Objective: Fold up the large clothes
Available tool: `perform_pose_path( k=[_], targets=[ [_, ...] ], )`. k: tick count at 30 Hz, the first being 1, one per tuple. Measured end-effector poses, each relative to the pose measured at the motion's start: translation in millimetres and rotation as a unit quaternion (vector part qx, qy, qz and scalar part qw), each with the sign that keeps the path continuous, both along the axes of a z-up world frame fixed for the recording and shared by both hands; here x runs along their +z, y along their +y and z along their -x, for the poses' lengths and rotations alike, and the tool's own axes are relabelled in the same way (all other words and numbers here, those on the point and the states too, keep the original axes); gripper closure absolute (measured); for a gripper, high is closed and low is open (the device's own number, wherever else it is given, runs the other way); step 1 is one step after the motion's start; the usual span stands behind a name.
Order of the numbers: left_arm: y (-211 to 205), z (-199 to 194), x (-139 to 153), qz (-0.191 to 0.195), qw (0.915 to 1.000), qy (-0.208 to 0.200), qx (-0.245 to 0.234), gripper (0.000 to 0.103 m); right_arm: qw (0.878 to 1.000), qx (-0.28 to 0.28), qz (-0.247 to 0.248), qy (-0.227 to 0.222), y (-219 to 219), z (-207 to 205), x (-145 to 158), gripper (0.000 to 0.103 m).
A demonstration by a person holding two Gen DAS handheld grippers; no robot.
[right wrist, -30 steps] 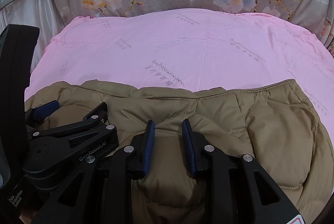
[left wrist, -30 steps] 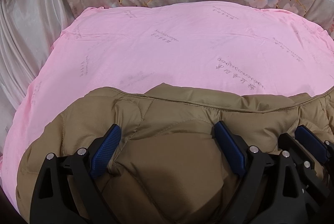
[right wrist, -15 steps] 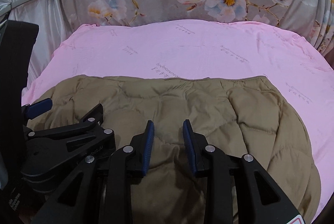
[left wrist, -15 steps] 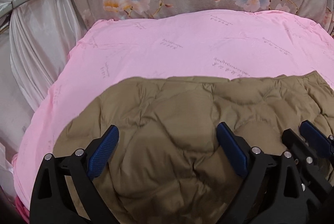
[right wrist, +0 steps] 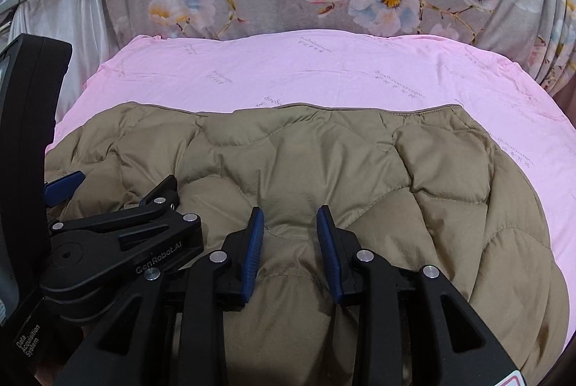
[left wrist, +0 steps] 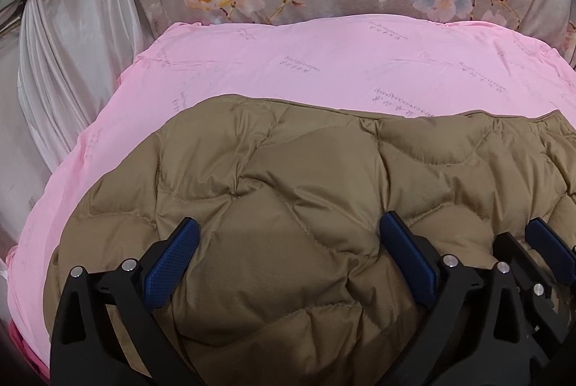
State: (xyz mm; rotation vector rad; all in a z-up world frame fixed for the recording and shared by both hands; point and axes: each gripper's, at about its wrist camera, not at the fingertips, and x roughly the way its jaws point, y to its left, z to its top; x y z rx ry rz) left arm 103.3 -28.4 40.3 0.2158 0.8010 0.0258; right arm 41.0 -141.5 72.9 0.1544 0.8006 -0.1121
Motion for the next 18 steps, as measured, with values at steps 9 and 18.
perform_pose_path(
  k=[9, 18],
  targets=[
    [-2.5, 1.9, -3.1, -0.008, 0.9999, -0.004, 0.006, 0.005, 1.0, -0.001, -0.002, 0.002, -0.2, -0.5, -0.6, 0.071],
    [-2.0, 2.2, -3.2, -0.011, 0.9999, -0.005, 0.008, 0.005, 1.0, -0.001, -0.005, 0.003, -2.1, -1.5, -3.2, 0.071]
  ],
)
